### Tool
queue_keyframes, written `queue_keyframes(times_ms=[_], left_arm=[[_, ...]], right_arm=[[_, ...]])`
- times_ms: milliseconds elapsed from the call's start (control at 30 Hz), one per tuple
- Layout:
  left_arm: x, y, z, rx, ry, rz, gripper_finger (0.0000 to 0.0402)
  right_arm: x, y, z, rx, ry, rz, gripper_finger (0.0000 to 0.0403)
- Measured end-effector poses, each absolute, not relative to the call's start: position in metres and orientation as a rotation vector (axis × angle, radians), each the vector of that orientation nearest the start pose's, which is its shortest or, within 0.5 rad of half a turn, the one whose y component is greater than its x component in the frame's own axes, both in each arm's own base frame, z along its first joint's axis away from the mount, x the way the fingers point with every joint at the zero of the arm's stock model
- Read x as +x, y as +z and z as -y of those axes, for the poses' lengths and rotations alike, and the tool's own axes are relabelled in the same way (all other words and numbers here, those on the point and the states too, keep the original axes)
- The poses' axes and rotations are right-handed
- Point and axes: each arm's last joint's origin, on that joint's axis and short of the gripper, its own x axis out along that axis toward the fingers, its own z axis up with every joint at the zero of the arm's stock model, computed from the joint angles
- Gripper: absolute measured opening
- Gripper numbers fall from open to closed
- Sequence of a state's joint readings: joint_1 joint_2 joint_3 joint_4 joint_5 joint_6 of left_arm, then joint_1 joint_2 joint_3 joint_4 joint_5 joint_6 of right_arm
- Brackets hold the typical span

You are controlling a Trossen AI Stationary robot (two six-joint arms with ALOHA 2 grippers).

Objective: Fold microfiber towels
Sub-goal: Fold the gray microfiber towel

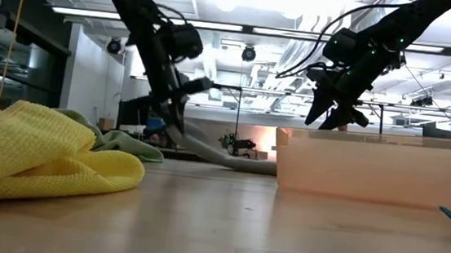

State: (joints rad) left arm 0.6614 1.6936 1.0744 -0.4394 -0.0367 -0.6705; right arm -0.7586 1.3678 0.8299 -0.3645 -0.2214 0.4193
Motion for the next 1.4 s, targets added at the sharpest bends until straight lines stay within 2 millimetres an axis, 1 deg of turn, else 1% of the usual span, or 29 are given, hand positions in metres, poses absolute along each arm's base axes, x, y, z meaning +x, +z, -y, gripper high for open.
queue_keyframes(times_ms=[100,200,333,433,567,667,767,867,967,1067,1133,1267,1400], left_arm=[[0.256,0.198,-0.204,-0.883,0.975,-0.803,0.0002],[0.25,0.203,-0.203,-0.856,0.998,-0.821,0.0002],[0.252,0.21,-0.205,-0.83,0.994,-0.817,0.0001],[0.259,0.216,-0.208,-0.815,0.981,-0.796,0.0001],[0.273,0.218,-0.212,-0.8,0.963,-0.805,0.0],[0.286,0.218,-0.215,-0.79,0.944,-0.802,0.0],[0.302,0.219,-0.217,-0.785,0.918,-0.784,0.0],[0.319,0.223,-0.221,-0.774,0.889,-0.766,0.0],[0.333,0.22,-0.224,-0.767,0.863,-0.777,0.0],[0.345,0.218,-0.225,-0.764,0.847,-0.781,0.0],[0.348,0.215,-0.226,-0.769,0.846,-0.808,0.0],[0.348,0.214,-0.227,-0.765,0.842,-0.814,0.0],[0.346,0.212,-0.226,-0.761,0.846,-0.843,0.0]], right_arm=[[0.199,0.213,0.179,0.817,-0.672,-0.698,0.019],[0.199,0.213,0.179,0.846,-0.678,-0.689,0.019],[0.203,0.213,0.175,0.839,-0.65,-0.696,0.019],[0.205,0.214,0.173,0.821,-0.651,-0.691,0.019],[0.208,0.215,0.174,0.818,-0.674,-0.659,0.019],[0.21,0.217,0.174,0.838,-0.651,-0.629,0.019],[0.21,0.216,0.173,0.844,-0.638,-0.643,0.019],[0.208,0.207,0.171,0.85,-0.658,-0.678,0.019],[0.204,0.194,0.168,0.864,-0.668,-0.704,0.019],[0.192,0.169,0.159,0.908,-0.728,-0.835,0.0186],[0.184,0.155,0.153,0.938,-0.766,-0.884,0.0177],[0.178,0.139,0.148,0.985,-0.794,-0.833,0.0149],[0.177,0.135,0.149,1.003,-0.853,-0.754,0.01]])
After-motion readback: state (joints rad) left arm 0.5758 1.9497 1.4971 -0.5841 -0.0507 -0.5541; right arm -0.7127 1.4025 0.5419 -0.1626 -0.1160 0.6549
